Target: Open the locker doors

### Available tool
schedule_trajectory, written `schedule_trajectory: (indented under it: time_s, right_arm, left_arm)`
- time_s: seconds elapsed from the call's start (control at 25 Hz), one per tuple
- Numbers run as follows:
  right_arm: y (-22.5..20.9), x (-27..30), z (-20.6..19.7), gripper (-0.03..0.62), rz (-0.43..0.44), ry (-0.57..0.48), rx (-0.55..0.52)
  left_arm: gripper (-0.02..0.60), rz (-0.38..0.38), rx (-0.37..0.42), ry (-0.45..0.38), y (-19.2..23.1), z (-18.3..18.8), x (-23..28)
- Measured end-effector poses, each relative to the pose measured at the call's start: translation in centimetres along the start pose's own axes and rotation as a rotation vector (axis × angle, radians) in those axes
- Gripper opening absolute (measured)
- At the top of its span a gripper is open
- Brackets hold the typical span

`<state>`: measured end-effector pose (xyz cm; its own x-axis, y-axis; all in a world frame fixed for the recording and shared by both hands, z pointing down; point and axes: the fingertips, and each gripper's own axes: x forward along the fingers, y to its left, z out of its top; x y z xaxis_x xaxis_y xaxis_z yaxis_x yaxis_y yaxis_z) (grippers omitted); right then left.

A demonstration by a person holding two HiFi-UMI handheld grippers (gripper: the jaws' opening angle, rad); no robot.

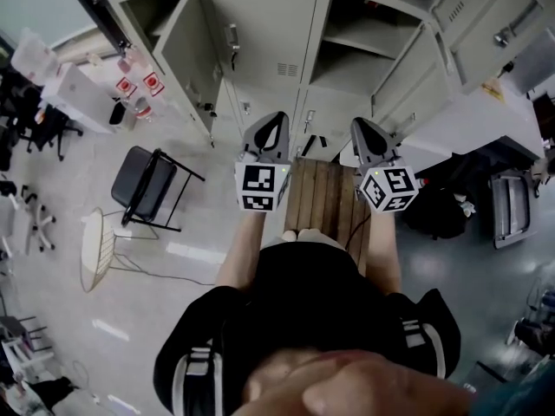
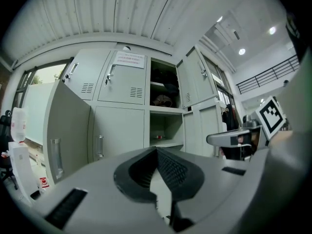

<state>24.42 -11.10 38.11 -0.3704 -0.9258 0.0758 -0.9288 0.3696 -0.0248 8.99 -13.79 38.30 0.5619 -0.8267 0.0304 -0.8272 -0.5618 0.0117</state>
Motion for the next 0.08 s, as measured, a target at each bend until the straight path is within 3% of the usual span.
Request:
schedule_trajectory:
  time_s: [0.08]
  right_arm:
    - [0.55, 0.38, -0.09, 0.026, 0.010, 0.000, 0.001]
  left_arm:
    - [0.011, -0.007, -0.005, 0.006, 0.01, -0.34, -0.17]
